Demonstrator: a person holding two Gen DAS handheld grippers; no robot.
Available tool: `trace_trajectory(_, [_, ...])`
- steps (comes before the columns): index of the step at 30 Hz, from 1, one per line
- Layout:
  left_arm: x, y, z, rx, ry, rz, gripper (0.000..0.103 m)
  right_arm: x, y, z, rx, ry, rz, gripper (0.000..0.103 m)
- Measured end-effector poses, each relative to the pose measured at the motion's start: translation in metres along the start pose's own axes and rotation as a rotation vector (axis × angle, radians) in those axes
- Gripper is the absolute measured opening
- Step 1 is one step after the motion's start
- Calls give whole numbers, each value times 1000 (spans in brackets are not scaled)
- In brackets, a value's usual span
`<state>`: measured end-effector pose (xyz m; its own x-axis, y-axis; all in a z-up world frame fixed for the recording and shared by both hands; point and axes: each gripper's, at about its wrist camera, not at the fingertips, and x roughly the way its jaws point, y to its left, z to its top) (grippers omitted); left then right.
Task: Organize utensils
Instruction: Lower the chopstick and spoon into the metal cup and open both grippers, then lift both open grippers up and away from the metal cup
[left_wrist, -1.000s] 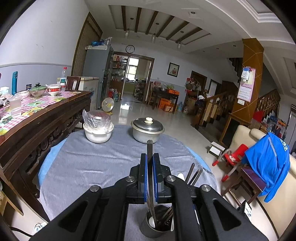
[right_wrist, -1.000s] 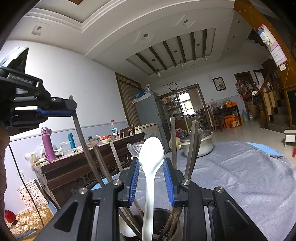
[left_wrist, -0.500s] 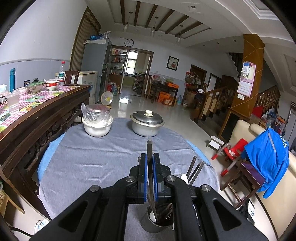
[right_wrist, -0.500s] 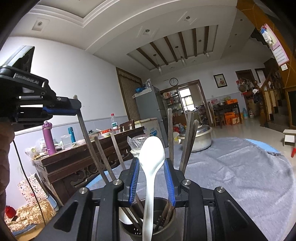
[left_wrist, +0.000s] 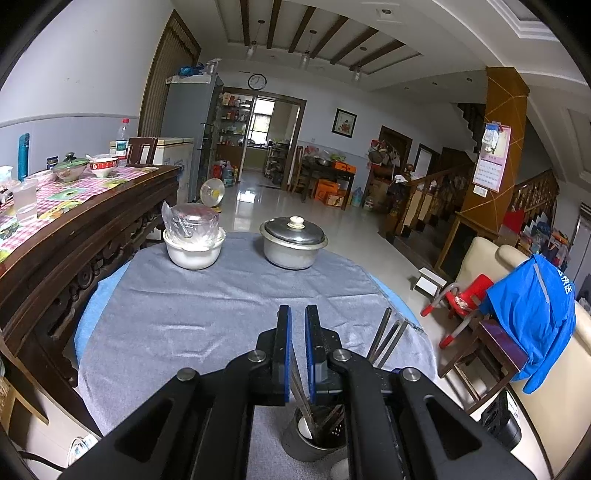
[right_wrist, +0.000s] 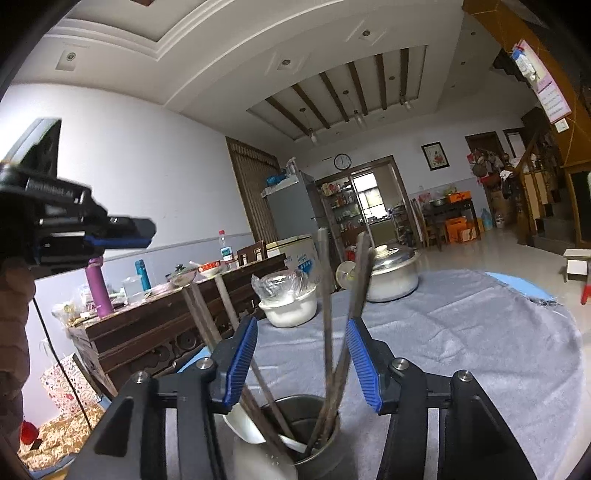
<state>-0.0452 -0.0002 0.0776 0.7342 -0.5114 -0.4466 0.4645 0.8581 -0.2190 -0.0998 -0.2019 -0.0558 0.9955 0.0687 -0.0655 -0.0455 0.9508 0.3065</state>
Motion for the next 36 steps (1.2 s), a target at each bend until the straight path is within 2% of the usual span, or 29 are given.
trace_trajectory(7, [2,4,-1,-15,13,2,6,13,-23,-8,58,98,-40,54])
trace_trajectory(10, [-2,7,0,-14,5,3,6,11,-28,-1,19,163,-46,54])
trace_trajectory(12, [-3,9,1,-17,0,-1,6,10,-32,2,-4,267,-17,54])
trace_trajectory(14, [-5,11,1,-20,-9,-9,6,12,-36,-4,-24,413,26,54])
trace_trajectory(16, [-4,12,1,-23,-14,-19,6,11,-37,-18,-24,568,82,54])
trace_trajectory(18, [-3,12,0,-24,-14,-24,6,9,-29,-35,-57,668,111,54])
trace_trajectory(22, [-3,12,1,-27,-12,-24,7,8,-1,-59,-168,762,153,53])
trace_trajectory(24, [-5,13,1,-26,-18,-17,8,15,17,-71,-265,803,147,53])
trace_trajectory(25, [-7,13,1,-25,-23,-12,11,16,22,-74,-299,816,134,51])
trace_trajectory(28, [-13,16,-1,-25,-34,-2,24,26,34,-92,-409,883,83,35])
trace_trajectory(30, [-15,18,-2,-16,-40,12,24,29,34,-101,-440,918,55,29])
trace_trajectory(31, [-16,19,-2,-13,-38,15,24,28,34,-102,-444,908,55,26])
trace_trajectory(32, [-16,21,-3,-11,-34,19,25,27,34,-101,-449,910,53,11])
trace_trajectory(36, [-13,28,-9,-15,-10,31,25,20,27,-91,-425,888,53,10])
